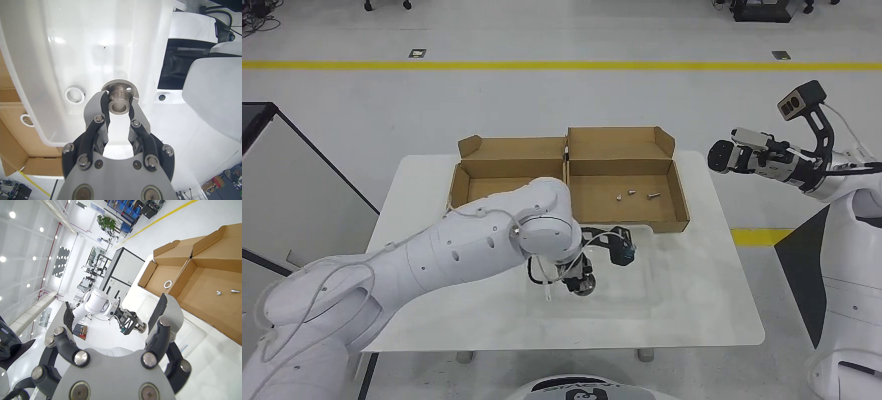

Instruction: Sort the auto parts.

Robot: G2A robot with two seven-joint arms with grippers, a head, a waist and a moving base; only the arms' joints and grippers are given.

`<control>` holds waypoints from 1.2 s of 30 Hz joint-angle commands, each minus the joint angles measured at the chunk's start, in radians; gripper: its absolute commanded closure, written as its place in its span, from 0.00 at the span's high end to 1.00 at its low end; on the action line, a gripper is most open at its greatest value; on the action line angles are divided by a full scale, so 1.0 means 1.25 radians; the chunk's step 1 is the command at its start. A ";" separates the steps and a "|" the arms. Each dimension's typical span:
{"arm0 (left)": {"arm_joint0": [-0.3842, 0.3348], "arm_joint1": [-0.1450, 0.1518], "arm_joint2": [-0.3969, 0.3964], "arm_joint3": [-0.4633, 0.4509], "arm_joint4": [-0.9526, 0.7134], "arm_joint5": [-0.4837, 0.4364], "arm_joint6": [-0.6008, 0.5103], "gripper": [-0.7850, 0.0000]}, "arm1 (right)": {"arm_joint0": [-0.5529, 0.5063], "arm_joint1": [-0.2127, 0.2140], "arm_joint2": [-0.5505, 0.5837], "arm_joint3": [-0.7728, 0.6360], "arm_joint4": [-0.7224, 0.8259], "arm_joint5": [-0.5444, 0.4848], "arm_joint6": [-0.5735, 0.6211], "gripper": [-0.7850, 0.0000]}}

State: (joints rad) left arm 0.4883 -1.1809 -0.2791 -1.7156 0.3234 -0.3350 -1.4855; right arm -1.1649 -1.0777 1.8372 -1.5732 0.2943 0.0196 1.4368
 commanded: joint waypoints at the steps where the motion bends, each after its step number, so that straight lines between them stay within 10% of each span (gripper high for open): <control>1: -0.008 0.011 -0.011 -0.032 -0.014 0.014 -0.014 0.00 | 0.000 0.000 0.000 0.000 0.000 0.000 0.000 1.00; 18: 0.006 0.032 -0.055 -0.040 -0.034 0.014 0.026 0.00 | 0.000 0.000 0.000 0.000 0.000 0.000 0.000 1.00; 36: 0.264 0.193 -0.432 0.035 -0.419 -0.243 0.243 0.00 | 0.000 0.000 0.000 0.000 0.000 0.000 0.000 1.00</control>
State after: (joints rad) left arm 0.7952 -0.9486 -0.7973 -1.6768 -0.1418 -0.6179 -1.2030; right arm -1.1649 -1.0777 1.8372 -1.5732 0.2943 0.0196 1.4368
